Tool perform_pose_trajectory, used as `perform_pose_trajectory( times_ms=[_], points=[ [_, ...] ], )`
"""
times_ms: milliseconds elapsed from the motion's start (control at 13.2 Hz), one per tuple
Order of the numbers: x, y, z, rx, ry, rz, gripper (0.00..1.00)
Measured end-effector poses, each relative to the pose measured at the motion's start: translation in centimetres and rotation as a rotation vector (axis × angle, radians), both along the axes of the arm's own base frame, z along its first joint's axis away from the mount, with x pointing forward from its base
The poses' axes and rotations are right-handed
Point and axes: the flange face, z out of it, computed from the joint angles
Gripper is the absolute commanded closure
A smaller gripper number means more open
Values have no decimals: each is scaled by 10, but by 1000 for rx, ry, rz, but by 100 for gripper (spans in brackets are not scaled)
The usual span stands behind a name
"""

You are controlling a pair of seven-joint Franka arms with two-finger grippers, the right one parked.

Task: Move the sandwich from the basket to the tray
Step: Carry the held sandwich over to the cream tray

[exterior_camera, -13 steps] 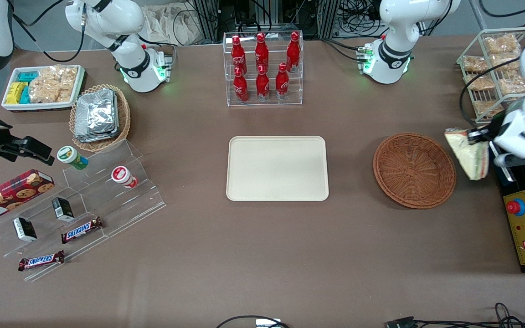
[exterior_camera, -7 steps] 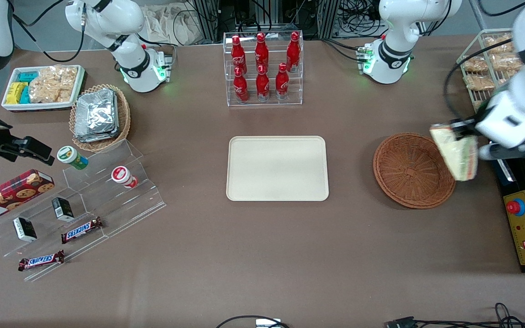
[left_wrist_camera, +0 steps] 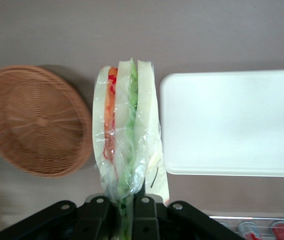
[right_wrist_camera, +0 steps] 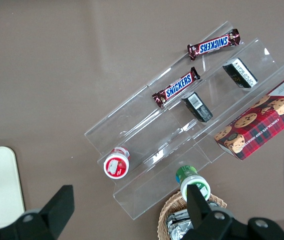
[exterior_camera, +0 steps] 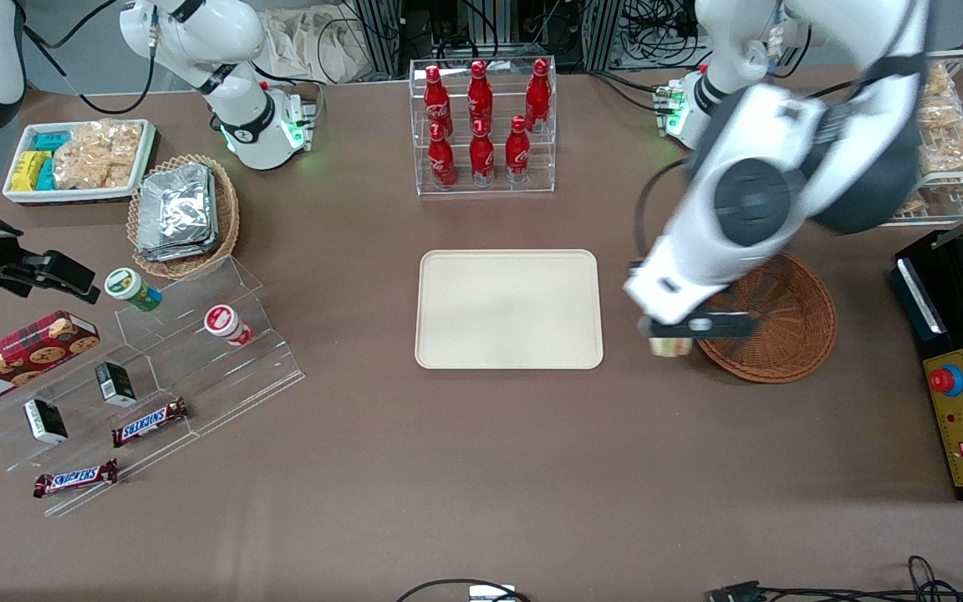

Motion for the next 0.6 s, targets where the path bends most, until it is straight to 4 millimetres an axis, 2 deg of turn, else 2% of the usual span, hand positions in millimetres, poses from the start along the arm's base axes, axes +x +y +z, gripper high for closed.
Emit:
perform_pose_trajectory(
  times_ms=[75, 151, 226, 377, 453, 604],
  points=[
    [-6, -33, -23, 3, -5, -32, 98],
    [-11, -58, -47, 1, -10, -63, 98],
    [-16, -74, -73, -2, -3, -94, 98],
    [-27, -84, -124, -15, 15, -168, 100],
    [-34, -84, -143, -23, 16, -200, 100],
    [-47, -80, -167, -42, 1, -241, 100]
  ],
)
